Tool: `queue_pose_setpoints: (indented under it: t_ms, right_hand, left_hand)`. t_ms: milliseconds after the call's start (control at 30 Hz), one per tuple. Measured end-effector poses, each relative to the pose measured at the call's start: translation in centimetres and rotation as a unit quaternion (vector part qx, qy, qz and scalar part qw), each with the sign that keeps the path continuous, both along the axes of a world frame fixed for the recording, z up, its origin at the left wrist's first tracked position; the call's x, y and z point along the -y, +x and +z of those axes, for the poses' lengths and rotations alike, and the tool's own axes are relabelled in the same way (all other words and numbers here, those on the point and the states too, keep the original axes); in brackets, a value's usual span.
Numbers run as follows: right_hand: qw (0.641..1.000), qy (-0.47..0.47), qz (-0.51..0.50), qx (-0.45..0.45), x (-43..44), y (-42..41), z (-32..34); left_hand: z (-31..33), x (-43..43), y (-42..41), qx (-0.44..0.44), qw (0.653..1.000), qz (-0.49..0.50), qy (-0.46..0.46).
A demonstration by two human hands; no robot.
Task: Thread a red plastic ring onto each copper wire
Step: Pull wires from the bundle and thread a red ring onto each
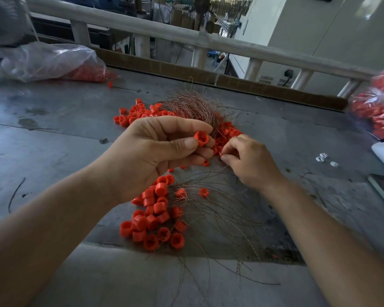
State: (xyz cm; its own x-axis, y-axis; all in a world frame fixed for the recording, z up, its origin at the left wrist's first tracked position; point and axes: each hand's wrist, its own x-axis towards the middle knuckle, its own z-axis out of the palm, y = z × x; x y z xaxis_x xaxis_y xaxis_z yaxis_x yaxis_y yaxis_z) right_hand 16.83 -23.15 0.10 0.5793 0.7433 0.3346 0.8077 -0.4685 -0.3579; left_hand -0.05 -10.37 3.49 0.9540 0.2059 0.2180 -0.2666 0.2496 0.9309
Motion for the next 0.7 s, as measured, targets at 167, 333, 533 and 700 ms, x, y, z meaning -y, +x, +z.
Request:
queue_pose_setpoints:
  t_ms: [167, 333, 533, 700]
  right_hand:
    - [0.969, 0.183, -0.014, -0.164, 1.5, -0.4, 2.3]
    - [0.903, 0.275, 0.121, -0.307, 1.8, -3.0, 4.1]
    - [0.883, 0.259, 0.166, -0.355, 1.3, -5.0, 3.8]
    - [0.882, 0.268, 0.190, -0.337, 1.1, -5.6, 3.9]
  left_hand:
    - [-0.1, 0.0, 0.1, -0.015, 0.999, 0.017, 0.023]
    - [-0.3, 0.2, 0.1, -0.025, 0.996, 0.039, 0.081]
    - [-0.5, 0.2, 0.2, -0.020, 0.993, 0.068, 0.091]
    - [-0.6, 0.1, 0.3, -0.022, 0.991, 0.068, 0.109]
